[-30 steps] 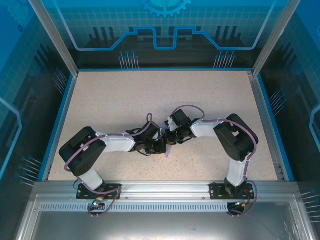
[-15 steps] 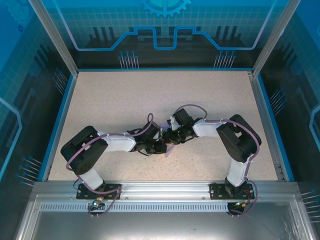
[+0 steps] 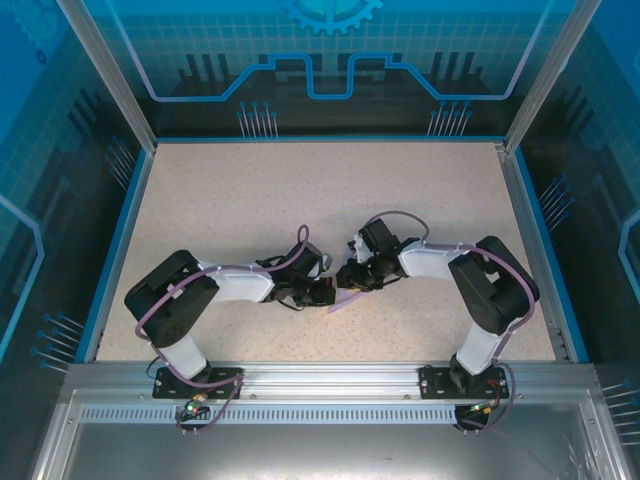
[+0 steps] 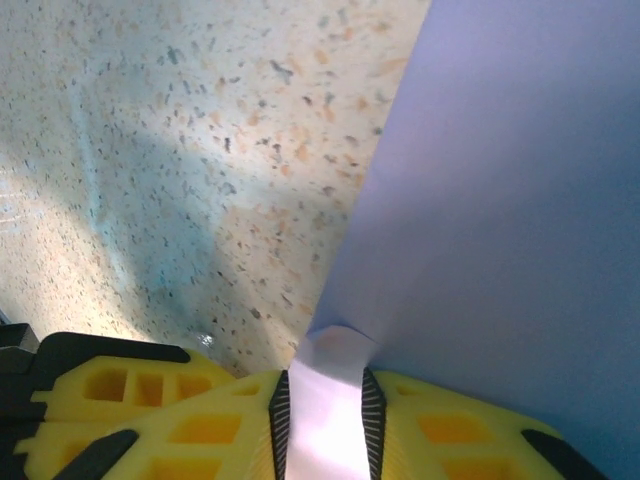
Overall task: Fold a paper plane with a square sheet of paper (pick it up from the middle)
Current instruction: Third fold the triangle at the center of the table.
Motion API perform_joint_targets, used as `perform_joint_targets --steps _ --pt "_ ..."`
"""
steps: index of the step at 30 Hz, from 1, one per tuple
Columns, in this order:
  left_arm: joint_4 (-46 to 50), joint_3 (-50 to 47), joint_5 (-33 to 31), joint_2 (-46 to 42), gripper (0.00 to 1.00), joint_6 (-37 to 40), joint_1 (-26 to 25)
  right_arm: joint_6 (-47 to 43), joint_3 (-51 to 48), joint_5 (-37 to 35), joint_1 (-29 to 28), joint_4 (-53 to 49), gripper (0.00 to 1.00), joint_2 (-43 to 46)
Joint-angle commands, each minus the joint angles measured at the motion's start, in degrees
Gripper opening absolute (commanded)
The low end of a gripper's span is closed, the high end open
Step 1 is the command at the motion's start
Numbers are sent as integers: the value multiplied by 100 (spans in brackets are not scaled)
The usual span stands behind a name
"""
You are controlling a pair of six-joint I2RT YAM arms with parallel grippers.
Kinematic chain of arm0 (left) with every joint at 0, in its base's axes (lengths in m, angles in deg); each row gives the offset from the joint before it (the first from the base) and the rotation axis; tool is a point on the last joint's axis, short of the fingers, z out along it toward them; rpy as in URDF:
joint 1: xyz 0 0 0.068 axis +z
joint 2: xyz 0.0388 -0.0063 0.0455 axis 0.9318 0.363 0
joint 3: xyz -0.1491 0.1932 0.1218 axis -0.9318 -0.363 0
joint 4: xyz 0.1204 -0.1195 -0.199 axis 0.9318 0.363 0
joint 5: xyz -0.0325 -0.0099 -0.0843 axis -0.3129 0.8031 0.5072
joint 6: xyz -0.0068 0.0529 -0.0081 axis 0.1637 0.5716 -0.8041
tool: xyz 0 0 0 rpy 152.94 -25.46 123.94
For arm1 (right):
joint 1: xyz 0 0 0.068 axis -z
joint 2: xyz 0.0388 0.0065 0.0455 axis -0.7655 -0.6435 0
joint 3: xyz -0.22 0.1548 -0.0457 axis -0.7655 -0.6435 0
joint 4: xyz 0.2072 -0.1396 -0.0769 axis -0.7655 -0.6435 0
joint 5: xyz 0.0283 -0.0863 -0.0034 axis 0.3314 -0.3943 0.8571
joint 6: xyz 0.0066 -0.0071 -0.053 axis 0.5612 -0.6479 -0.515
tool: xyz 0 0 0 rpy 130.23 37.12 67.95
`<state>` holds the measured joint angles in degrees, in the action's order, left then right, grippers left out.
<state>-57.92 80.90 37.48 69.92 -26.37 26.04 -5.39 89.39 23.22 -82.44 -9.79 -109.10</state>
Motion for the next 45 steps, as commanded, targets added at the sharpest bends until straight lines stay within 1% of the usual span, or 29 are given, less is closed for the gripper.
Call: perform_joint_targets --steps 1,3,9,11,14,15,20,27,39,45 --pt "490 118 -117 243 1 309 -42 -110 -96 -145 155 -223 33 199" --pt "587 174 -120 266 1 390 -71 -119 -107 -160 198 -239 35 263" --pt "928 328 -254 322 1 603 -111 -138 -295 -232 337 -389 35 695" --pt "1055 412 -307 344 1 689 -134 -106 -404 -211 349 -391 31 835" --pt "1164 482 -342 362 1 764 -172 16 -563 -124 335 -288 20 920" --pt "1178 500 -345 365 1 778 -184 30 -601 -127 318 -267 18 914" --pt "1245 587 -331 384 1 858 -189 13 -618 -196 323 -161 15 699" --pt "1361 645 -365 349 1 958 -197 -91 -621 -397 349 -367 14 465" --pt "1574 868 -269 358 3 1101 -259 -141 -807 -478 352 -527 13 448" --pt "1722 987 -305 137 4 1105 -294 -189 -1021 -607 355 -489 10 344"
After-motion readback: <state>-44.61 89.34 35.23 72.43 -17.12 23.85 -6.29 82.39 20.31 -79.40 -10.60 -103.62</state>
